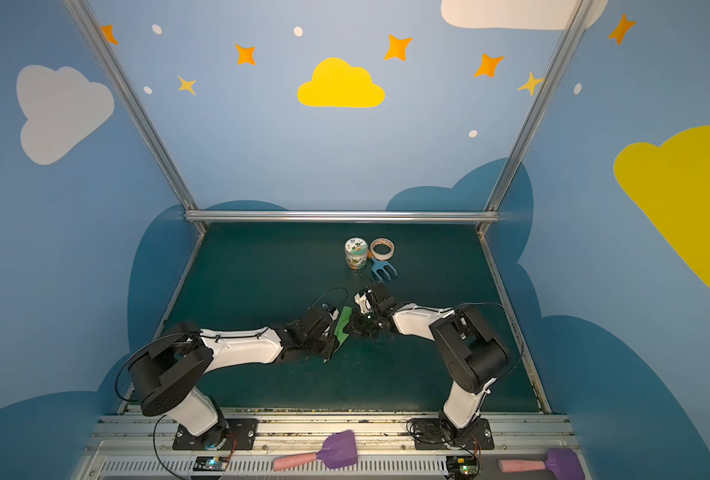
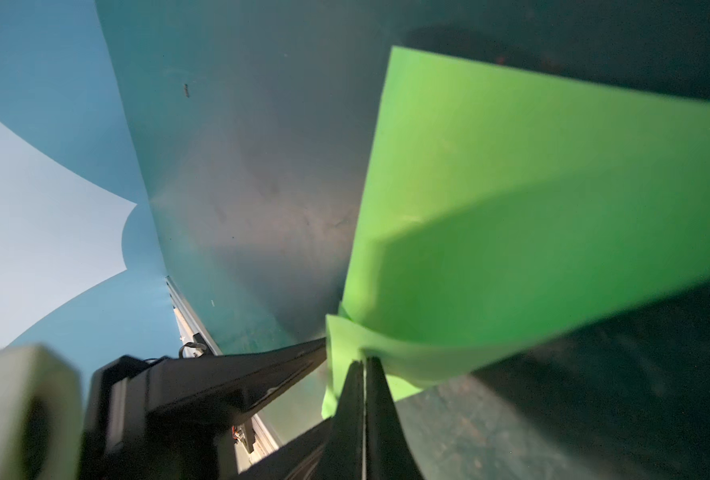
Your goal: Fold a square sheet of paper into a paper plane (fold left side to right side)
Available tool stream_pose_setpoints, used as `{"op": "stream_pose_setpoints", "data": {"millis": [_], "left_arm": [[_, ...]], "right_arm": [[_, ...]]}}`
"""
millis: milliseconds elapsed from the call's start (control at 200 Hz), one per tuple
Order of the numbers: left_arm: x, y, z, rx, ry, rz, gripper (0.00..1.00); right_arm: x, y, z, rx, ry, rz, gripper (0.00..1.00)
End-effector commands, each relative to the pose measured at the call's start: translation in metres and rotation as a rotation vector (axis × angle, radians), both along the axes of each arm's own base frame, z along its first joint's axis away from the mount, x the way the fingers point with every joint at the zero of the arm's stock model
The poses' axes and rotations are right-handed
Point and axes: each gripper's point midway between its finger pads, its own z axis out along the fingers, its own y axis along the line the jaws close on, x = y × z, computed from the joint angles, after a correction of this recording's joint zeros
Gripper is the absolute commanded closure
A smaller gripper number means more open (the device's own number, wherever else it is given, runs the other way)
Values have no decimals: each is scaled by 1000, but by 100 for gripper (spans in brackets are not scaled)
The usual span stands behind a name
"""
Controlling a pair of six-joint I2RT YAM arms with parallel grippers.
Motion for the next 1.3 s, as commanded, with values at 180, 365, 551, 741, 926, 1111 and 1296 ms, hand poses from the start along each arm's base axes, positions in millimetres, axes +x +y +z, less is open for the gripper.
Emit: {"op": "stream_pose_setpoints", "data": {"millis": [180,365,551,741,926,1111,1296], "left_arm": [[-23,17,-34,57,112,-16,72],[-22,14,-30,35,114,-16,72],[-21,11,-26,23,112,-23,71],[-22,11,-25,22,115,-28,71],[-22,9,-22,9,117,-35,71],[-24,10,-9,-12,108,-51,60],[-28,15,1,-8,94,-70,43]], "right_arm": [[-11,-9,18,-4,-32,9,100],[-21,-13,12,-19,-20,24,100],[-27,-1,6,-17,-9,62,100],[-18,12,3,-21,-15,61,100],[-8,10,-13,-61,-6,33,100],[-7,7,-23,-78,8,24,100],[-8,5,-26,-83,12,22,100]]}}
